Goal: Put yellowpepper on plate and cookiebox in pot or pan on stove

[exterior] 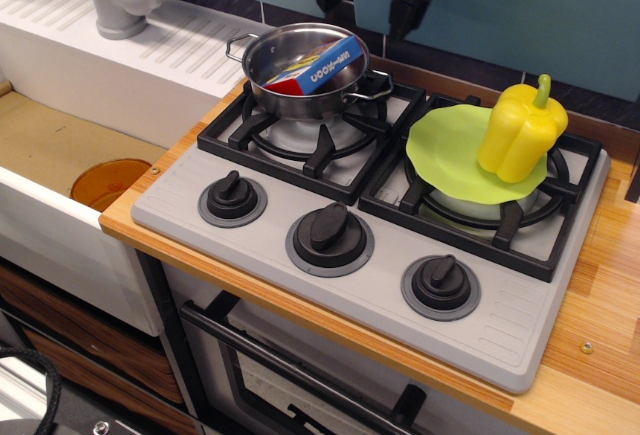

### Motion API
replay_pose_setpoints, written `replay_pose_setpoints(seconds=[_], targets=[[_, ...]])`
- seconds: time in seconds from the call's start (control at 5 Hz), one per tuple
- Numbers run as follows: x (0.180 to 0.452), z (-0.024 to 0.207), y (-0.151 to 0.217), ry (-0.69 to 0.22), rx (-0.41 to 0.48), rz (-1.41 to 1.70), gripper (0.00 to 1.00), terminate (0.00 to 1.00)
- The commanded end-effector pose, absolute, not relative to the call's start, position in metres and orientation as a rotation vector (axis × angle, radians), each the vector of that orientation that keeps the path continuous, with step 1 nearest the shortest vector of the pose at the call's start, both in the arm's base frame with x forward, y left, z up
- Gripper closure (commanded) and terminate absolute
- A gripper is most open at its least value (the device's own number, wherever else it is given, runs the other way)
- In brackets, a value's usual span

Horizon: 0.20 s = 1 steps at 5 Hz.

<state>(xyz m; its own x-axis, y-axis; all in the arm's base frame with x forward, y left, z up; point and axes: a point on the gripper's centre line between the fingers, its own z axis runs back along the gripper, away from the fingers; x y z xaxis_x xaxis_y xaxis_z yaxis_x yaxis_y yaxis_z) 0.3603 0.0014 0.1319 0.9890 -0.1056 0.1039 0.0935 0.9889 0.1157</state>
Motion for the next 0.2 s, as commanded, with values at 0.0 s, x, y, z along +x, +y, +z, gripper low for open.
replay_pose_setpoints(seconds=[0.0], targets=[[0.3544,0.1696,-0.0334,-0.161,0.094,-0.067,0.0,1.0]])
